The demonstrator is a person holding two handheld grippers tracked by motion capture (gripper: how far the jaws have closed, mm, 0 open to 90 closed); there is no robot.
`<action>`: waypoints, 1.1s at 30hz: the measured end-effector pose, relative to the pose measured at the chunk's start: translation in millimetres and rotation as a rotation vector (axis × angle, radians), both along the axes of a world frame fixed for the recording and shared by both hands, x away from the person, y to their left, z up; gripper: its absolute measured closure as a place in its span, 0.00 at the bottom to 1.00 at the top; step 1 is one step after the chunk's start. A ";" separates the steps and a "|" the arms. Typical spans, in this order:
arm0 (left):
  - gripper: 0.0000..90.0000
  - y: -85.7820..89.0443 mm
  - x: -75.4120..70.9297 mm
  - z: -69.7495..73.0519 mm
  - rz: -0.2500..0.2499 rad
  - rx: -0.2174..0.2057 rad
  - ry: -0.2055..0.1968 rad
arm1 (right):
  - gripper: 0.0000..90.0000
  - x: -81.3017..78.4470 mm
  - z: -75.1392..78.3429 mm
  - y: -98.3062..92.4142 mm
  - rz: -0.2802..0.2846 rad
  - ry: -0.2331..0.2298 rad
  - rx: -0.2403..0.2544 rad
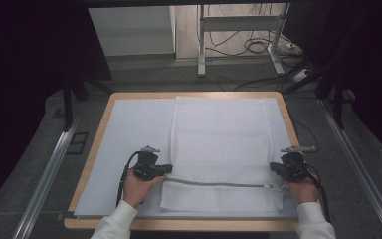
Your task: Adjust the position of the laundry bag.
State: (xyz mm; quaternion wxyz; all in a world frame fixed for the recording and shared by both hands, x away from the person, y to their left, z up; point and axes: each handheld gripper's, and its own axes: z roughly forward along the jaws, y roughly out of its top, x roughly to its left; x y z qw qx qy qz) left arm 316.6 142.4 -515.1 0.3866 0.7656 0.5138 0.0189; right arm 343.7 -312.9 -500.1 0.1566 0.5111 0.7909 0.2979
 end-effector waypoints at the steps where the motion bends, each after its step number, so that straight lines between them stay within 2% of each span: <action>1: 1.00 0.4 -0.2 0.1 0.000 0.000 -0.001 | 0.98 0.0 -0.2 0.3 0.000 -0.002 -0.001; 33: 1.00 22.8 -6.2 4.4 0.020 -0.004 -0.004 | 0.97 -0.7 -1.0 15.4 0.042 -0.003 0.019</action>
